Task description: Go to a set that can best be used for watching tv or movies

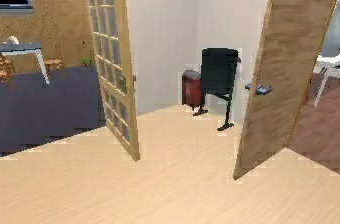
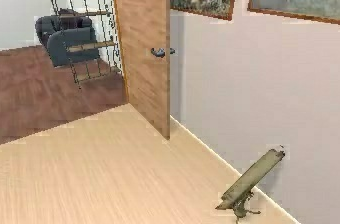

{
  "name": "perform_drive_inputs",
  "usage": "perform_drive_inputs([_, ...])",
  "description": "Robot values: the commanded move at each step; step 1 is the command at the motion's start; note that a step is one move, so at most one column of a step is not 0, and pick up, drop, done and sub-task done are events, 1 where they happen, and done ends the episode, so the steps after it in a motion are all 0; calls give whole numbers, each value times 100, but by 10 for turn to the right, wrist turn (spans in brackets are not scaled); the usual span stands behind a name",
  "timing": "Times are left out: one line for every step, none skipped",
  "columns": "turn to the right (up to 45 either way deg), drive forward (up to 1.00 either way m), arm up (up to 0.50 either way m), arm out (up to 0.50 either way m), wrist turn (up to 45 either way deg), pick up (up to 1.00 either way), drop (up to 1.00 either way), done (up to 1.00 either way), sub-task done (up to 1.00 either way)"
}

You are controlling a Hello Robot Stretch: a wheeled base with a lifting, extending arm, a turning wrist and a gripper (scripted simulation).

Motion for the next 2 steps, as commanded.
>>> perform_drive_inputs([-330,0,0,0,0,0,0,0,0])
perform_drive_inputs([0,100,0,0,0,0,0,0,0])
